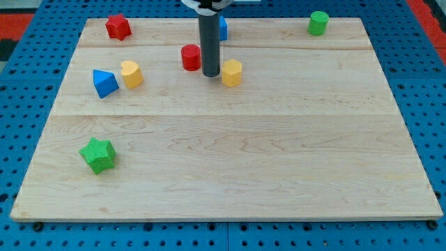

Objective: Move the red circle towards the center right

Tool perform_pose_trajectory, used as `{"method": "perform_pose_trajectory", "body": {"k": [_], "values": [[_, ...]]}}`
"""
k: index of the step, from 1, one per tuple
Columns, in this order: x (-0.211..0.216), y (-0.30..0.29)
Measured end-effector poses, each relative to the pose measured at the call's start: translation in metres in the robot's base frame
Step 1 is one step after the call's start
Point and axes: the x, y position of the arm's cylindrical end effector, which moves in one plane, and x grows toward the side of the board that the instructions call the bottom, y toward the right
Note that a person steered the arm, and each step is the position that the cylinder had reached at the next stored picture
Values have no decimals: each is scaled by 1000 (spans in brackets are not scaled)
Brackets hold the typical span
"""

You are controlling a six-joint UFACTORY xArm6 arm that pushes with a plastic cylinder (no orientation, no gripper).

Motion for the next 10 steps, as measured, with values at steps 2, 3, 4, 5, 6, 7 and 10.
{"method": "perform_pose_trajectory", "body": {"k": [2, 3, 4, 5, 6, 7, 10], "values": [[0, -12], [0, -12], [-1, -13], [-4, -48], [-21, -90], [-43, -76], [-44, 12]]}}
